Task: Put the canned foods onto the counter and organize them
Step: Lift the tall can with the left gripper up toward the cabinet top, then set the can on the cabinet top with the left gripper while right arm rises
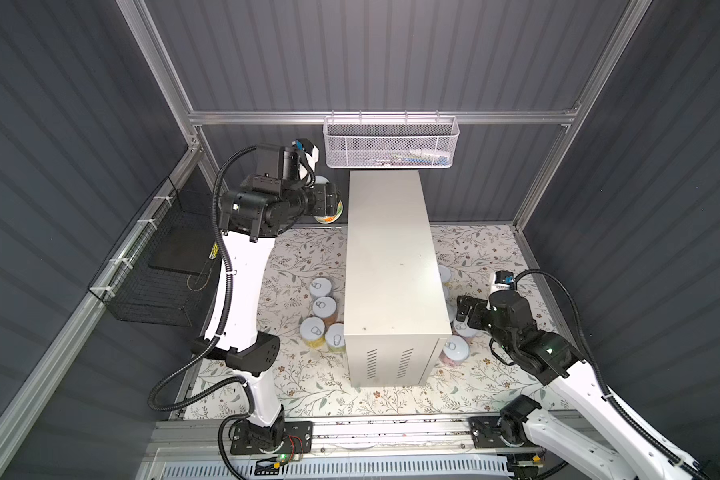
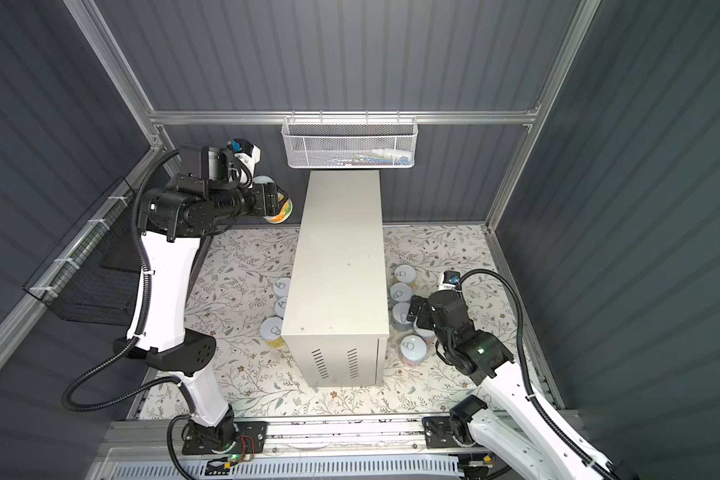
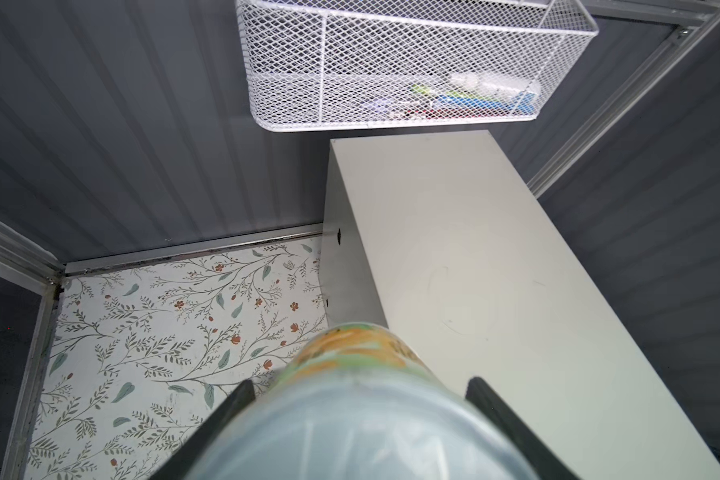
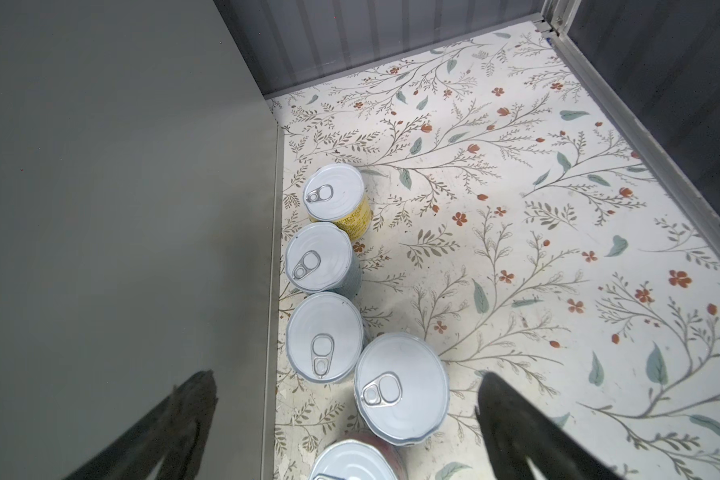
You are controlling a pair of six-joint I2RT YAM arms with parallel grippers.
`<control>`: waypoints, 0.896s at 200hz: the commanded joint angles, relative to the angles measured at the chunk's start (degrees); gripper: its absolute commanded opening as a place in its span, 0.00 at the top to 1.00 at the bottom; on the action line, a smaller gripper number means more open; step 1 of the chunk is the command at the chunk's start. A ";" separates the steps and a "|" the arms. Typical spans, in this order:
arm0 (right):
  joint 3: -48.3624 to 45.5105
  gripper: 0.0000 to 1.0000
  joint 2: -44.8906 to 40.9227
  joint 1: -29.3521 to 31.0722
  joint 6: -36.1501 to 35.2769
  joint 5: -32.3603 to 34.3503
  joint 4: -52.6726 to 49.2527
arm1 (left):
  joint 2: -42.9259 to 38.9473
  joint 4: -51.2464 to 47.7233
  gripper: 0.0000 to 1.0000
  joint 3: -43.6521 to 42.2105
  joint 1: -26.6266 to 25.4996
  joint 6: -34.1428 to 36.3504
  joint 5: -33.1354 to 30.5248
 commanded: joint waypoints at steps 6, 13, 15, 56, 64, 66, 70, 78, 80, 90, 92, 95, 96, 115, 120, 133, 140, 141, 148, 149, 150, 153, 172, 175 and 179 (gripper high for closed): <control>2.42 0.01 -0.35 -0.18 0.87 -0.54 -2.52 | -4.06 1.93 1.00 -0.49 -4.30 3.18 4.80; 2.78 0.01 -0.26 -0.18 0.99 -0.72 -2.80 | -4.18 1.83 1.00 -0.74 -6.03 3.63 4.00; 2.97 0.01 -0.19 -0.21 1.06 -0.81 -2.79 | -4.22 1.83 1.00 -0.74 -6.47 3.72 3.68; 3.97 0.01 -1.25 -0.23 1.98 -0.95 -4.01 | -3.09 1.93 1.00 -1.65 -10.37 4.44 1.32; 4.19 0.01 -1.46 -0.09 2.09 -0.74 -4.42 | -2.83 2.00 1.00 -1.77 -10.60 4.36 0.95; 4.27 0.01 -1.55 -0.13 2.13 -0.73 -4.49 | -2.72 1.94 1.00 -1.73 -10.64 4.35 0.91; 4.44 0.01 -1.58 -0.17 2.23 -0.67 -4.82 | -2.61 1.92 1.00 -1.63 -10.80 4.34 0.95; 4.90 0.01 -1.58 -0.10 2.17 -0.52 -5.31 | -2.26 2.07 1.00 -1.67 -11.08 4.24 0.99; 5.00 0.01 -1.51 -0.13 2.13 -0.43 -5.41 | -2.25 2.24 1.00 -1.75 -11.16 4.23 0.99; 5.32 0.01 -1.45 -0.15 1.95 -0.14 -5.61 | -2.13 2.80 1.00 -2.33 -11.52 4.17 0.99; 5.42 0.01 -1.41 -0.11 1.87 0.05 -5.74 | -2.09 2.88 1.00 -2.59 -11.59 4.17 0.99; 5.51 0.01 -1.39 -0.14 1.76 0.13 -5.84 | -2.01 3.31 1.00 -2.81 -11.74 4.17 0.93; 5.58 0.01 -1.40 -0.14 1.74 0.25 -5.81 | -1.99 3.45 1.00 -2.92 -11.77 4.17 0.87; 6.62 0.01 -1.14 -0.13 1.08 1.11 -5.89 | -1.13 4.29 1.00 -4.08 -13.05 4.22 -0.25; 7.01 0.01 -1.06 -0.15 0.89 1.36 -5.91 | -0.67 4.37 1.00 -3.98 -13.32 4.23 -0.08; 8.79 0.01 -0.79 -0.22 0.34 1.59 -6.22 | 0.81 4.14 1.00 -2.96 -14.54 4.17 -0.85; 9.87 0.01 -0.47 -0.16 -0.03 1.53 -6.39 | 1.67 3.79 1.00 -2.27 -15.14 4.34 -1.34; 10.00 0.01 -0.41 -0.15 -0.08 1.52 -6.43 | 1.82 3.79 1.00 -1.96 -15.23 4.34 -1.36; 11.24 0.01 -0.03 -0.17 -0.46 1.42 -6.68 | 2.75 3.39 1.00 -1.06 -15.54 4.33 -1.47; 11.39 0.01 0.03 -0.11 -0.55 1.42 -6.75 | 2.89 3.31 1.00 -0.95 -15.56 4.33 -1.47; 11.59 0.01 0.11 -0.17 -0.55 1.42 -6.83 | 3.00 3.23 1.00 -0.85 -15.61 4.34 -1.52; 12.19 0.01 0.29 -0.19 -0.76 1.40 -6.95 | 3.33 3.09 1.00 -0.62 -15.72 4.34 -1.61; 14.86 0.01 1.12 -0.14 -1.94 0.78 -6.85 | 4.46 3.14 1.00 -0.22 -16.01 4.16 -2.04; 15.26 0.01 1.25 -0.12 -2.21 0.67 -6.71 | 4.59 3.14 1.00 -0.30 -16.01 4.09 -2.08; 15.71 0.01 1.36 -0.12 -2.41 0.56 -6.49 | 4.67 3.15 1.00 -0.31 -16.01 4.00 -2.15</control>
